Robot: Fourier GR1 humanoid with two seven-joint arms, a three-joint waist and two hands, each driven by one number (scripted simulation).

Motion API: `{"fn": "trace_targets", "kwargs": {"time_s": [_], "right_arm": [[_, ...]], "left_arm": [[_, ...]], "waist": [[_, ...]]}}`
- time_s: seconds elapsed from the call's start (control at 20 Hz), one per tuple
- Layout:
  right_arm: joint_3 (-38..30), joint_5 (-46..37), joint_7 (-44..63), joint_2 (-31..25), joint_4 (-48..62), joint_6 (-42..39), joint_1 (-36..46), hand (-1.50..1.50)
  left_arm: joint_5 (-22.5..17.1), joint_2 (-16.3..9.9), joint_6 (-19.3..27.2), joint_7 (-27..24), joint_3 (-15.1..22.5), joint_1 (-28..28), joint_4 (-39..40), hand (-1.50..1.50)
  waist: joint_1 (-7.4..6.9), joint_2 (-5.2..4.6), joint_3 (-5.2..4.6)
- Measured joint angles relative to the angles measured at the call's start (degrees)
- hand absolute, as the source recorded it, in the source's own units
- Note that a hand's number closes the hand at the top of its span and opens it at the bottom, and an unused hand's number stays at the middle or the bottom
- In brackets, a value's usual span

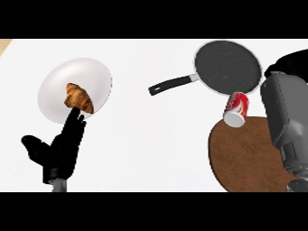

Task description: Pick the can from the cutting board and place it in the pan

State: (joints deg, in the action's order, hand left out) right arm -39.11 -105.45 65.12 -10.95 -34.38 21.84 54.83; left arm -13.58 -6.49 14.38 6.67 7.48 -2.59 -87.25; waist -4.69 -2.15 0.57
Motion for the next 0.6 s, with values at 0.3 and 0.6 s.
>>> {"fn": "trace_targets", "kwargs": {"time_s": [0.3, 0.6], "right_arm": [[-3.1, 1.9, -5.1, -0.3, 0.8, 11.0, -1.2, -1.50], [-6.0, 8.3, -10.0, 1.7, -3.0, 26.7, 0.1, -1.50]], "left_arm": [[-0.1, 0.1, 0.2, 0.8, -0.3, 0.6, 0.3, 0.00], [0.0, 0.2, 0.0, 0.0, -0.5, 0.2, 0.8, 0.00]], "waist": [[0.34, 0.22, 0.00], [0.75, 0.61, 0.06]]}}
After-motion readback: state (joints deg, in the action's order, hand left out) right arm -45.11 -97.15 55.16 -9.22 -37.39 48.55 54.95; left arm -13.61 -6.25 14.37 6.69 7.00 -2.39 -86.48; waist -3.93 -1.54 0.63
